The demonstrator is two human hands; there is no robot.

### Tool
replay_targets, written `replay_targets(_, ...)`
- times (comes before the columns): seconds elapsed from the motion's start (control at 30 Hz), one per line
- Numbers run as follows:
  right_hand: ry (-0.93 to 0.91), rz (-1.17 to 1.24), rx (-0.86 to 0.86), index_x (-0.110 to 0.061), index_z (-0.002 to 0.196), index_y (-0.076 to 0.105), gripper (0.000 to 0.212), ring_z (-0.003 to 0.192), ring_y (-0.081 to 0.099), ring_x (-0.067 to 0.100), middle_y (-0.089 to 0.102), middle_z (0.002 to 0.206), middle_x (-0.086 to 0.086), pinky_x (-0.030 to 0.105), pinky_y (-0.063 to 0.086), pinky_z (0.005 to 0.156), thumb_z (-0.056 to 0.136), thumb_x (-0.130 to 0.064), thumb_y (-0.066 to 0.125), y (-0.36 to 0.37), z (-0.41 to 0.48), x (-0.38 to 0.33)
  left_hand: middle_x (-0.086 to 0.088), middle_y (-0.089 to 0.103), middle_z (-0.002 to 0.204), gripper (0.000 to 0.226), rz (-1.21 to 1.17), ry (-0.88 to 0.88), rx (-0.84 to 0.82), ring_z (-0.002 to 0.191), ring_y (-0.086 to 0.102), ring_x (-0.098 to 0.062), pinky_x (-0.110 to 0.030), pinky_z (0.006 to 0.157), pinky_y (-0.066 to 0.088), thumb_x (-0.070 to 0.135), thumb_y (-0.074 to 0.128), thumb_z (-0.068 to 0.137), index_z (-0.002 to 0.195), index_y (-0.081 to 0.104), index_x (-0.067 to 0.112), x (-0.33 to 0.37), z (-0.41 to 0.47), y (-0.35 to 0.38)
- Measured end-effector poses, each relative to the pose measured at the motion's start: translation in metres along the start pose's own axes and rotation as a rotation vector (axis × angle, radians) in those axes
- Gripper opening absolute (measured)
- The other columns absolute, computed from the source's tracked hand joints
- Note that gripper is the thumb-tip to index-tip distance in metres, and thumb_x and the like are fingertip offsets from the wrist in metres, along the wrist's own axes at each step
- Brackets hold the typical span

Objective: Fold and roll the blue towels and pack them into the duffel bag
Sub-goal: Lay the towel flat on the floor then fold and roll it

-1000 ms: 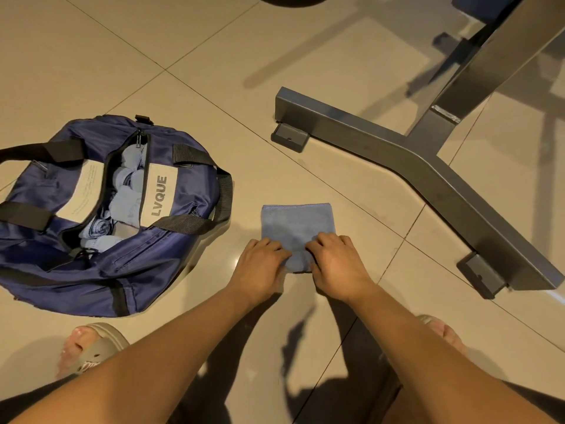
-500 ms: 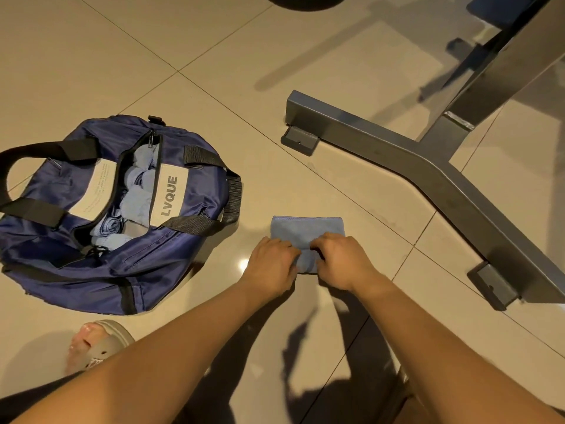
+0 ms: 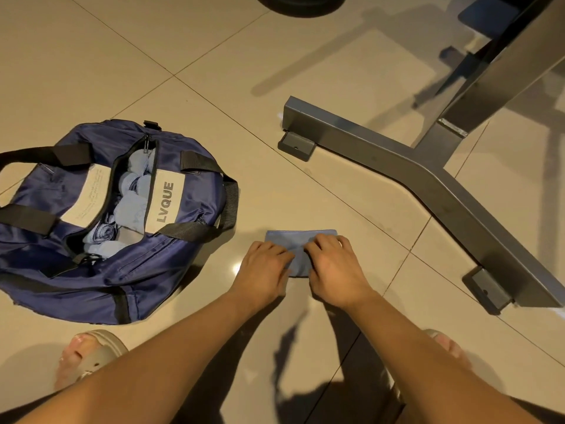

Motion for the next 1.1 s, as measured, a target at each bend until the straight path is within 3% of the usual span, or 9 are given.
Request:
replay_targets(0.07, -0.032, 0.003, 0.079, -0.021, 0.106, 0.061, 0.035, 0.095, 0.052, 0.023, 0.056, 0.099, -0.002, 0.037, 0.038, 0.096, 0.072, -0.024, 0.063, 0.003, -0.013, -0.002, -0.003, 0.07, 0.084, 0.01, -0.104, -0.098, -0.055, 0.082, 0.063, -0.033, -0.038, 0.071, 0.045, 0.017, 0.058, 0.08, 0.08, 0.068, 0.019, -0.002, 0.015, -0.006)
replay_targets(0.17, 0.007, -0.037, 0.059, -0.022, 0.098, 0.065, 0.03, 0.092, 0.058, 0.025, 0.062, 0.096, -0.003, 0.035, 0.039, 0.09, 0.069, -0.016, 0.071, 0.007, -0.005, 0.009, -0.006, 0.072, 0.1, 0.023, -0.103, -0.124, -0.145, 0.094, 0.062, -0.032, -0.038, 0.079, 0.048, 0.019, 0.059, 0.087, 0.102, 0.076, 0.018, -0.011, 0.032, -0.014)
replay_targets(0.23, 0.046, -0.01, -0.042, -0.018, 0.095, 0.068, 0.029, 0.092, 0.06, 0.029, 0.064, 0.097, 0.0, 0.034, 0.038, 0.082, 0.068, -0.009, 0.07, 0.004, 0.011, 0.01, -0.005, 0.062, 0.101, 0.018, -0.02, -0.033, -0.02, 0.092, 0.056, -0.027, -0.038, 0.079, 0.043, 0.02, 0.063, 0.084, 0.099, 0.071, 0.016, -0.006, 0.028, -0.015)
replay_targets(0.37, 0.05, 0.03, -0.151, -0.013, 0.1, 0.068, 0.024, 0.098, 0.058, 0.032, 0.064, 0.103, 0.006, 0.037, 0.037, 0.09, 0.078, -0.011, 0.059, -0.008, 0.033, 0.008, -0.003, 0.064, 0.099, 0.021, 0.067, 0.05, 0.059, 0.092, 0.055, -0.025, -0.037, 0.083, 0.044, 0.027, 0.066, 0.081, 0.099, 0.067, 0.016, -0.003, 0.014, -0.003)
replay_targets(0.57, -0.031, -0.119, 0.188, -0.014, 0.102, 0.064, 0.03, 0.095, 0.055, 0.028, 0.061, 0.101, 0.005, 0.041, 0.041, 0.098, 0.072, -0.012, 0.063, -0.003, 0.009, 0.01, -0.008, 0.063, 0.097, 0.019, 0.004, -0.104, -0.146, 0.093, 0.057, -0.029, -0.036, 0.074, 0.035, 0.02, 0.053, 0.092, 0.099, 0.069, 0.013, -0.018, 0.055, -0.011)
replay_targets(0.7, 0.062, -0.106, 0.112, -0.015, 0.097, 0.07, 0.036, 0.091, 0.06, 0.028, 0.064, 0.097, 0.003, 0.039, 0.045, 0.087, 0.062, -0.007, 0.074, 0.0, 0.029, 0.015, -0.01, 0.062, 0.108, 0.025, -0.148, -0.19, -0.271, 0.101, 0.056, -0.03, -0.037, 0.079, 0.04, 0.021, 0.054, 0.093, 0.11, 0.072, 0.018, -0.024, 0.075, -0.016)
replay_targets(0.83, 0.073, -0.033, -0.098, -0.022, 0.112, 0.067, 0.033, 0.104, 0.055, 0.026, 0.061, 0.106, 0.001, 0.036, 0.037, 0.09, 0.08, -0.012, 0.065, -0.014, 0.055, 0.022, -0.007, 0.059, 0.117, 0.022, -0.255, -0.349, -0.336, 0.105, 0.055, -0.026, -0.04, 0.091, 0.049, 0.021, 0.054, 0.091, 0.109, 0.067, 0.023, -0.03, 0.091, -0.018)
replay_targets(1.0, 0.045, 0.03, -0.238, -0.026, 0.128, 0.064, 0.038, 0.109, 0.056, 0.027, 0.064, 0.118, 0.001, 0.035, 0.037, 0.089, 0.091, -0.019, 0.06, -0.021, 0.075, 0.037, -0.013, 0.059, 0.083, 0.012, -0.34, -0.525, -0.521, 0.078, 0.059, -0.027, -0.03, 0.062, 0.043, 0.013, 0.064, 0.088, 0.087, 0.062, 0.001, -0.035, 0.112, -0.025)
replay_targets(1.1, 0.121, 0.043, -0.078, -0.027, 0.129, 0.062, 0.035, 0.112, 0.053, 0.025, 0.062, 0.12, 0.001, 0.037, 0.036, 0.093, 0.094, -0.029, 0.061, -0.018, 0.057, 0.041, -0.006, 0.051, 0.075, 0.026, -0.366, -0.588, -0.622, 0.068, 0.05, -0.019, -0.028, 0.057, 0.039, 0.021, 0.078, 0.08, 0.085, 0.058, 0.004, -0.037, 0.114, -0.026)
Point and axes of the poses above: each hand's wrist, its own z-axis towards the middle knuckle, its own y-axis out of the palm, x = y × z, the point moved 2 cm from there along z, towards the middle knuckle
